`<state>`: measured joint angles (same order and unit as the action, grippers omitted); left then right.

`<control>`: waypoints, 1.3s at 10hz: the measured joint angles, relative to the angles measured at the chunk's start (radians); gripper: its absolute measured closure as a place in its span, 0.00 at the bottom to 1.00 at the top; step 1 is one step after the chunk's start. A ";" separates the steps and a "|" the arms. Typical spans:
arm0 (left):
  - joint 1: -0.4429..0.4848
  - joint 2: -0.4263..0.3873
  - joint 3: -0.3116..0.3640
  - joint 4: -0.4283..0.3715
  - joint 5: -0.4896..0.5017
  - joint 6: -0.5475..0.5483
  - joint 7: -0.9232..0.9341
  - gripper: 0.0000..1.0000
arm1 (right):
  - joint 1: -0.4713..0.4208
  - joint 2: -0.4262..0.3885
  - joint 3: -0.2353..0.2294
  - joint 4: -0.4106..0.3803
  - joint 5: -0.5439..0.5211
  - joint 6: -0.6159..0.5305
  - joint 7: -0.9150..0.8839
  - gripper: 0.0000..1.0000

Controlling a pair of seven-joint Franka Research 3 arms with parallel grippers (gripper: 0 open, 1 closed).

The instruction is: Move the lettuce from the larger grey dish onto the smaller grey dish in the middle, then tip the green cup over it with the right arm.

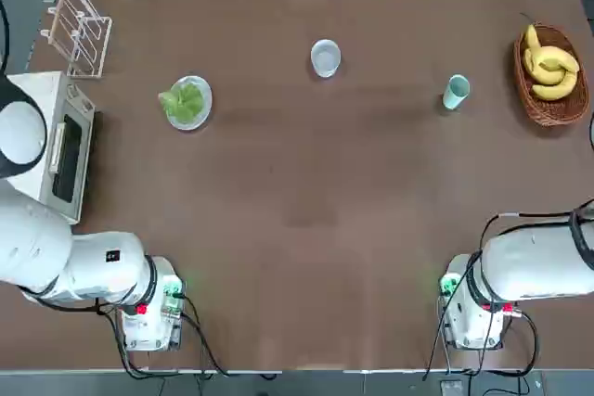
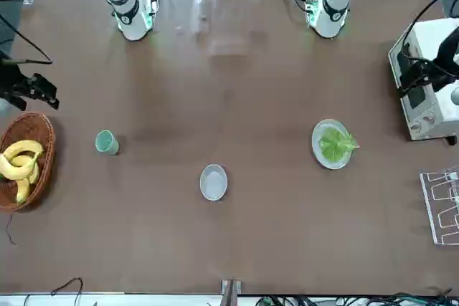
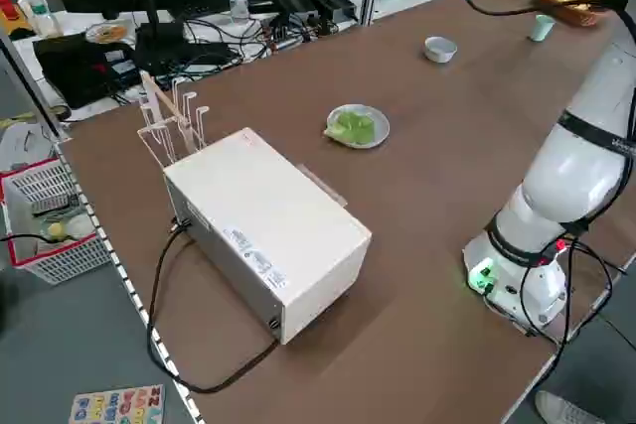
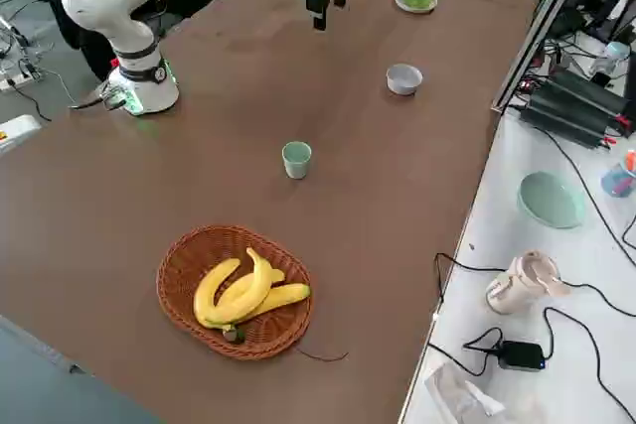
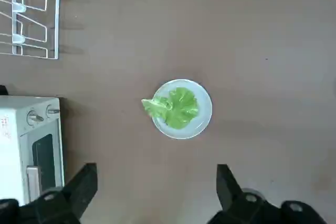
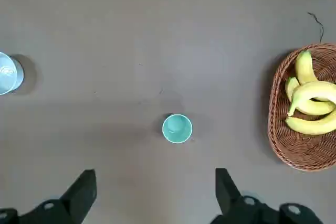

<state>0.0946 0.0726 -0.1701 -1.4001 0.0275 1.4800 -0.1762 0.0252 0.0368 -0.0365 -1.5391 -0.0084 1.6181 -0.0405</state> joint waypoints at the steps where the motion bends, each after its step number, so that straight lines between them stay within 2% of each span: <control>1: 0.000 0.000 -0.001 0.000 0.000 0.000 0.000 0.00 | 0.000 0.000 0.000 0.000 0.000 0.000 0.000 0.00; 5: 0.009 0.031 0.007 -0.005 0.000 0.006 0.000 0.00 | 0.003 0.000 0.001 -0.001 0.000 0.000 0.000 0.00; 8: 0.059 0.135 0.017 -0.017 0.000 0.066 0.020 0.00 | 0.005 0.000 0.002 -0.002 0.000 -0.004 0.000 0.00; 10: 0.059 0.208 0.014 -0.043 0.000 0.131 0.019 0.00 | 0.005 0.003 0.002 -0.004 0.002 -0.004 -0.023 0.00; 12: 0.067 0.223 0.014 -0.154 0.000 0.271 0.013 0.02 | -0.027 0.013 -0.001 -0.015 0.055 0.011 -0.228 0.00; 13: 0.071 0.227 0.015 -0.204 0.000 0.307 -0.003 0.04 | -0.080 0.023 -0.002 -0.027 0.120 0.030 -0.396 0.00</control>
<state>0.1657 0.2993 -0.1551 -1.6045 0.0279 1.7875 -0.1788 -0.0546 0.0593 -0.0388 -1.5665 0.1113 1.6485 -0.4368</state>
